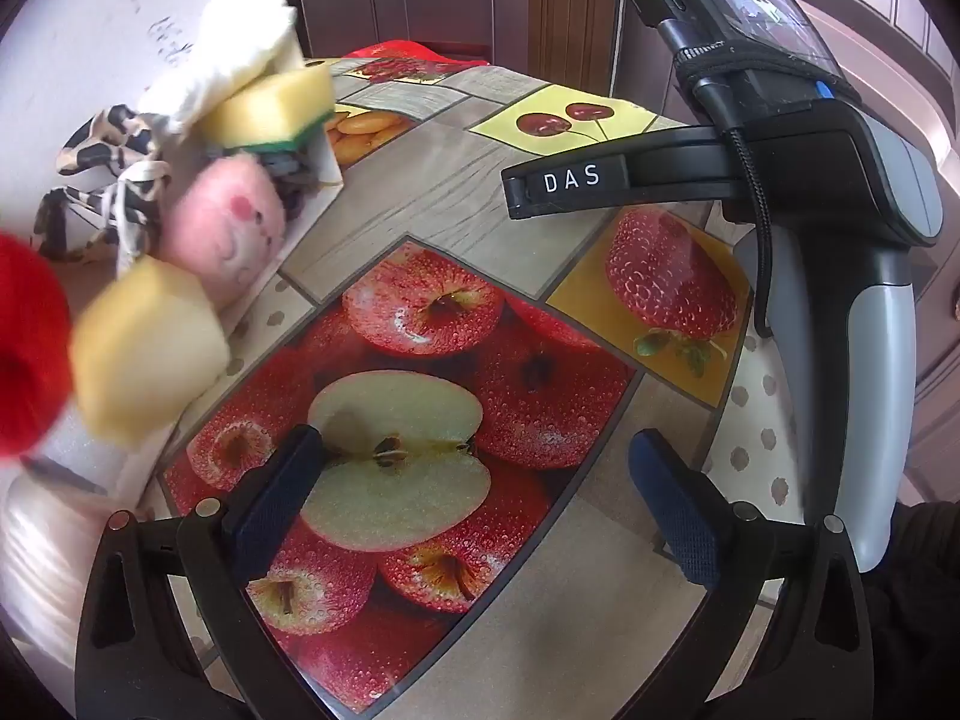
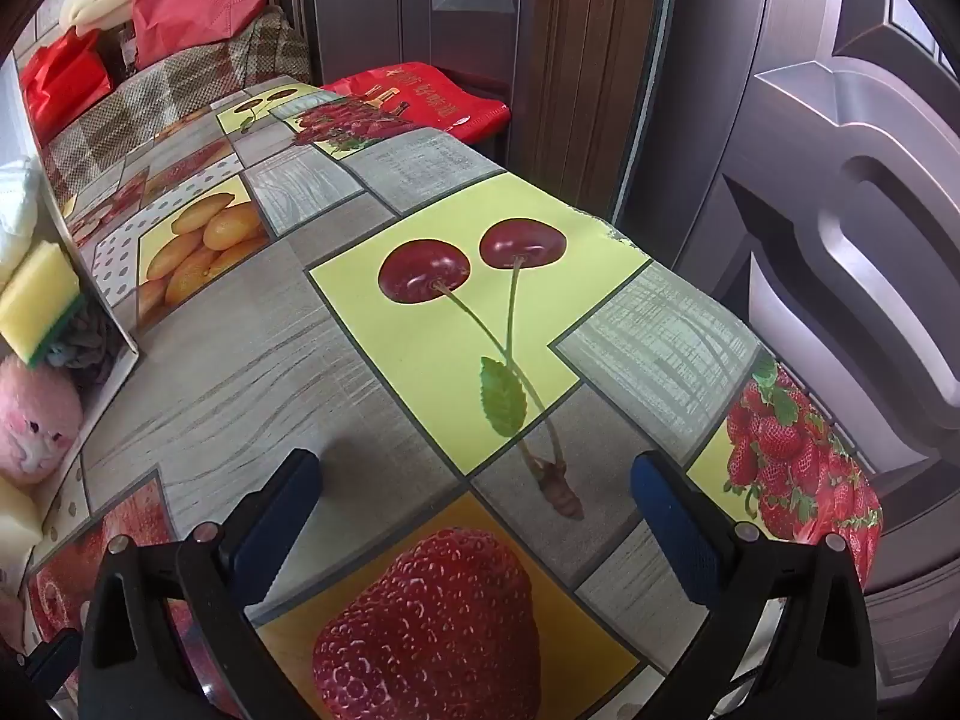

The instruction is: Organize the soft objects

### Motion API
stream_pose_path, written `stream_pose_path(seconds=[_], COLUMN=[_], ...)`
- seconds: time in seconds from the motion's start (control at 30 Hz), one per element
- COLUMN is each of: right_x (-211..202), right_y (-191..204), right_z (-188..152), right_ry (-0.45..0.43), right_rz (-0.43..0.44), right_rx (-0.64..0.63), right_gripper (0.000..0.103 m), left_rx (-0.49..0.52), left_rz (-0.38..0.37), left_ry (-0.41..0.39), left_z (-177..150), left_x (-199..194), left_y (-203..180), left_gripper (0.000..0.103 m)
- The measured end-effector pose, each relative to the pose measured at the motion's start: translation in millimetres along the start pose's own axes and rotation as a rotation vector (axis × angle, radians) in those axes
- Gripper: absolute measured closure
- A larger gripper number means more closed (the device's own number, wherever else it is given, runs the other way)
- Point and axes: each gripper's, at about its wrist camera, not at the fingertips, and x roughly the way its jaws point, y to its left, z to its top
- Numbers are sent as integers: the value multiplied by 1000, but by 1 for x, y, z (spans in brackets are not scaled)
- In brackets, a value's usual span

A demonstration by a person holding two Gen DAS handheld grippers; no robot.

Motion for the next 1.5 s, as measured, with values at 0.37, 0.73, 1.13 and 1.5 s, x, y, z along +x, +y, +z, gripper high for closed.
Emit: stream_pose_path(seconds=[0.37, 0.73, 1.13, 1.5], right_x=[1, 0, 0, 0], right_y=[2, -2, -1, 0], right_z=[0, 0, 0, 0], right_ry=[0, 1, 1, 1], right_rz=[0, -1, -1, -1], right_rx=[0, 0, -1, -1], right_gripper=[0, 0, 0, 0], left_rx=[0, 0, 0, -1], left_rz=[0, 0, 0, -1], left_ry=[0, 0, 0, -1], left_z=[0, -1, -1, -1], left_x=[0, -1, -2, -2], left_y=[0, -1, 0, 0], left_gripper=[1, 1, 1, 1])
